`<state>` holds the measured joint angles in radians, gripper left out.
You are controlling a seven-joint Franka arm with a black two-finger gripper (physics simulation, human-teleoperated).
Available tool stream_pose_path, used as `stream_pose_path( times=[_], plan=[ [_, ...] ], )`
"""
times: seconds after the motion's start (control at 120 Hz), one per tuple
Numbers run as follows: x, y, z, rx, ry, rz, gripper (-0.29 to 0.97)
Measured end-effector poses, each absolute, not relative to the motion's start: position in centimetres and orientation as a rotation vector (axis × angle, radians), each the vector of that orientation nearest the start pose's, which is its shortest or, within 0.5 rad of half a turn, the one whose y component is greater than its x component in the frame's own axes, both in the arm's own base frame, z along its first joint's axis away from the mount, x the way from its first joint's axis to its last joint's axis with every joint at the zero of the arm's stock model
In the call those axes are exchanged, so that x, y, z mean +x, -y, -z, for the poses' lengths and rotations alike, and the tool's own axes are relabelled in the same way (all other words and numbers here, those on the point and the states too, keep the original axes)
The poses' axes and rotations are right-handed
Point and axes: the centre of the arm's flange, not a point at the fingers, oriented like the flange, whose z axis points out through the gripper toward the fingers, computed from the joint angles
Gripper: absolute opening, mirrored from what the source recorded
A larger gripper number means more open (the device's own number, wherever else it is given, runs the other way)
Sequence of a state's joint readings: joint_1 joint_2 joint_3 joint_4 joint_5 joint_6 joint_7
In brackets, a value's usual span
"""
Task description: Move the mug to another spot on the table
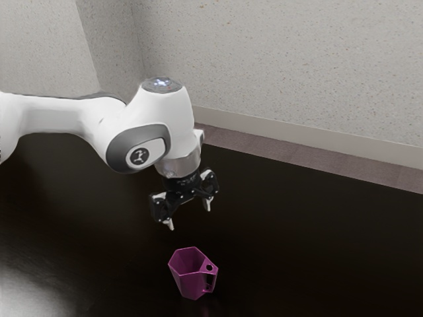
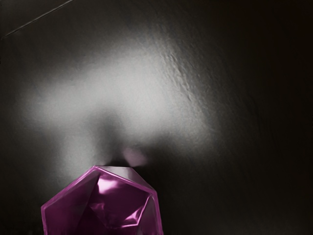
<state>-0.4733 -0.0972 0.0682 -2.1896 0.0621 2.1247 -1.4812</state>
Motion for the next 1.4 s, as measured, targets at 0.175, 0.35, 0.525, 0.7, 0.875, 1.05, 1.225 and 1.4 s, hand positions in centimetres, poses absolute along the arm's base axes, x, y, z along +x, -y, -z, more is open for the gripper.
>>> stream_pose_path(
  times=[0.175,0.35,0.525,0.7,0.875,1.05,1.225,1.4],
  plan=[
    [47.0,22.8,-41.8,-2.564,1.831,0.095,0.68],
    [44.3,26.1,-39.4,-2.423,1.983,0.076,0.68],
    [43.9,26.2,-37.6,-2.275,2.132,0.07,0.68],
    [43.7,26.9,-36.7,-2.192,2.22,0.068,0.68],
    [43.7,27.7,-34.6,-2.133,2.252,0.057,0.68],
    [43.8,27.8,-33.4,-2.088,2.285,0.05,0.68],
    [44.3,27.2,-32.6,-2.04,2.318,0.045,0.68],
    [44.0,27.9,-31.7,-2.033,2.311,0.041,0.68]
  ],
)
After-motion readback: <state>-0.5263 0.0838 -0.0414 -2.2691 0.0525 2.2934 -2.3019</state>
